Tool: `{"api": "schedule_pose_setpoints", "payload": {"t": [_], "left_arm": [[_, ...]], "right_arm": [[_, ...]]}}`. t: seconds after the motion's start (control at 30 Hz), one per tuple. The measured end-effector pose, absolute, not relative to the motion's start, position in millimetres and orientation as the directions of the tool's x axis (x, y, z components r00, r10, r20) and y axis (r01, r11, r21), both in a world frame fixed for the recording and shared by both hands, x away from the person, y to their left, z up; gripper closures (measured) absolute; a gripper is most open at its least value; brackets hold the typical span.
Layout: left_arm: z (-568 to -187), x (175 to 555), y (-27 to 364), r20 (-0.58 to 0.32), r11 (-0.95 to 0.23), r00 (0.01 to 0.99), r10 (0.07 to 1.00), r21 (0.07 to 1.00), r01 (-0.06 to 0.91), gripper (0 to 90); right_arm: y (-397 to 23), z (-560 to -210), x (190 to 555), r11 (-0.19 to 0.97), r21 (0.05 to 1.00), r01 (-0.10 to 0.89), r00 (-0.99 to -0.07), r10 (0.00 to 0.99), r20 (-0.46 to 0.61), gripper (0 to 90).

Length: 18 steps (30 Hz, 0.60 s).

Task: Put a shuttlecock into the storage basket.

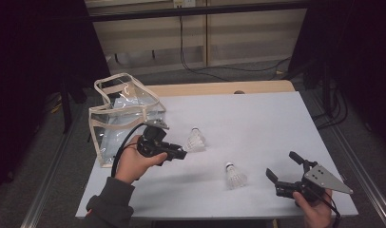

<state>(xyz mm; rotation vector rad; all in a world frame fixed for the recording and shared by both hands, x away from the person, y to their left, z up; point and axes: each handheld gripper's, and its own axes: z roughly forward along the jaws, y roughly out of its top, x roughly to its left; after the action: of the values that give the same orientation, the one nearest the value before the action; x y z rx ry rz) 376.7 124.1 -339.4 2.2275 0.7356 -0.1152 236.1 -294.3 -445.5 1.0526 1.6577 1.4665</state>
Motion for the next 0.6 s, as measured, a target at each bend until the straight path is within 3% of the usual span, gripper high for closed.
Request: {"api": "schedule_pose_setpoints", "payload": {"t": [0.6], "left_arm": [[-317,387,125,-0.281,-0.525,0.812,0.512,0.646,0.555,64.5]], "right_arm": [[-295,-445,236,0.041,0.990,0.132,-0.444,0.896,0.022,1.9]]}}
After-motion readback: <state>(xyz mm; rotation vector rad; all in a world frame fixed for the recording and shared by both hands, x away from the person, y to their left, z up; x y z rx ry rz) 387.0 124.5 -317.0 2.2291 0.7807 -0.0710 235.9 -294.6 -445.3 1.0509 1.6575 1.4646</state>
